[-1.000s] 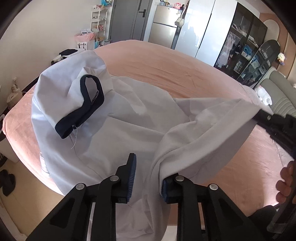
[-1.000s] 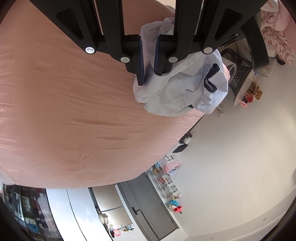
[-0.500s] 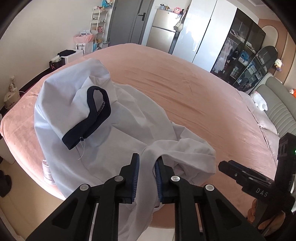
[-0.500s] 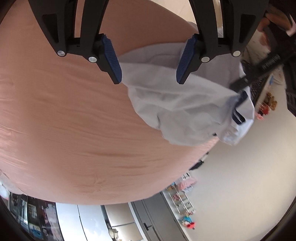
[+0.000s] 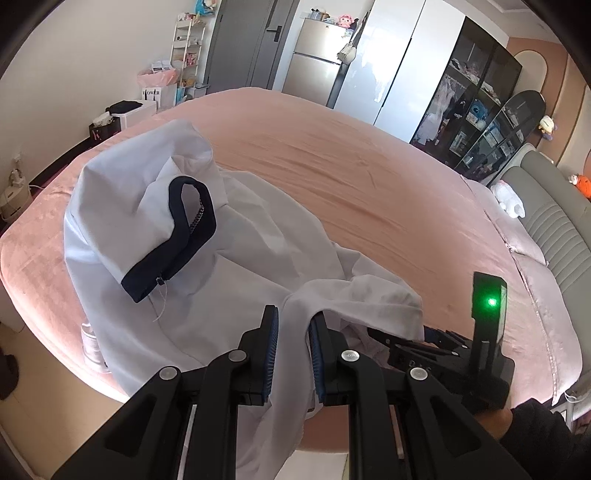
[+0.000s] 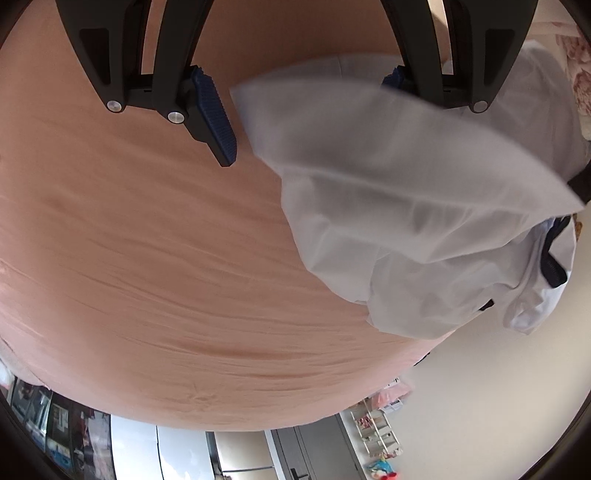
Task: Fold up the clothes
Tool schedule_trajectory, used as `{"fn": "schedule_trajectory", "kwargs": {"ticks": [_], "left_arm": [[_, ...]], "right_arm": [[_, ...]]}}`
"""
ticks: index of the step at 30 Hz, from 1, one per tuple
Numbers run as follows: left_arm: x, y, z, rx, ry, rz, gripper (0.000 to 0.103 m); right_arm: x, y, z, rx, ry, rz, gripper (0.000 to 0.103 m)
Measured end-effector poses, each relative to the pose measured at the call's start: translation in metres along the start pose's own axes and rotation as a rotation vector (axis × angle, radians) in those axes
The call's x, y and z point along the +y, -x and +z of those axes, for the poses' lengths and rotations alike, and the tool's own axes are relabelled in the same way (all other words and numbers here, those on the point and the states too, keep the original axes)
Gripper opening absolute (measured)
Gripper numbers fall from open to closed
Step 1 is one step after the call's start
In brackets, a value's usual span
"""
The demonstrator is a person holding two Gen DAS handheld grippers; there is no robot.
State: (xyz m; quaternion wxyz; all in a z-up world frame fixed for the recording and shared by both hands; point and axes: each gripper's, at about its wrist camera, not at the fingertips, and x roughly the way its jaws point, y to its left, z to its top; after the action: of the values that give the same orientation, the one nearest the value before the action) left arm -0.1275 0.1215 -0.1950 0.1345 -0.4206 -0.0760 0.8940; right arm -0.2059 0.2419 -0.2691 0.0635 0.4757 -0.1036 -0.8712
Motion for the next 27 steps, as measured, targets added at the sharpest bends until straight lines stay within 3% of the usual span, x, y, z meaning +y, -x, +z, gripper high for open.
{"fn": "schedule_trajectory", "kwargs": {"ticks": [7,10,14,23,27], "left_arm": [[-0.01,0.0,-0.004,0.005,-0.056,0.023,0.014],[-0.01,-0.003,-0.005,0.014,-0.049,0.02,0.014],[-0.01,-0.004,-0.009,0.022,-0.039,0.022,0.014],[-0.012,-0.004,-0.011,0.04,-0.036,-0.012,0.014],[-0.007,-0.011,-0.009,0.069,0.028,-0.067,0.015]], "right_arm": [[0.003,-0.01,0.011,-0.031,-0.003,0.003,0.065],[0.0,-0.007,0.013,-0.043,-0.039,0.016,0.034],[-0.005,0.001,0.016,-0.054,-0.062,0.024,0.008],[-0.016,0.038,0.036,-0.159,-0.1,0.08,0.004],[-0.014,0.045,0.042,-0.185,-0.099,0.094,0.004]]}}
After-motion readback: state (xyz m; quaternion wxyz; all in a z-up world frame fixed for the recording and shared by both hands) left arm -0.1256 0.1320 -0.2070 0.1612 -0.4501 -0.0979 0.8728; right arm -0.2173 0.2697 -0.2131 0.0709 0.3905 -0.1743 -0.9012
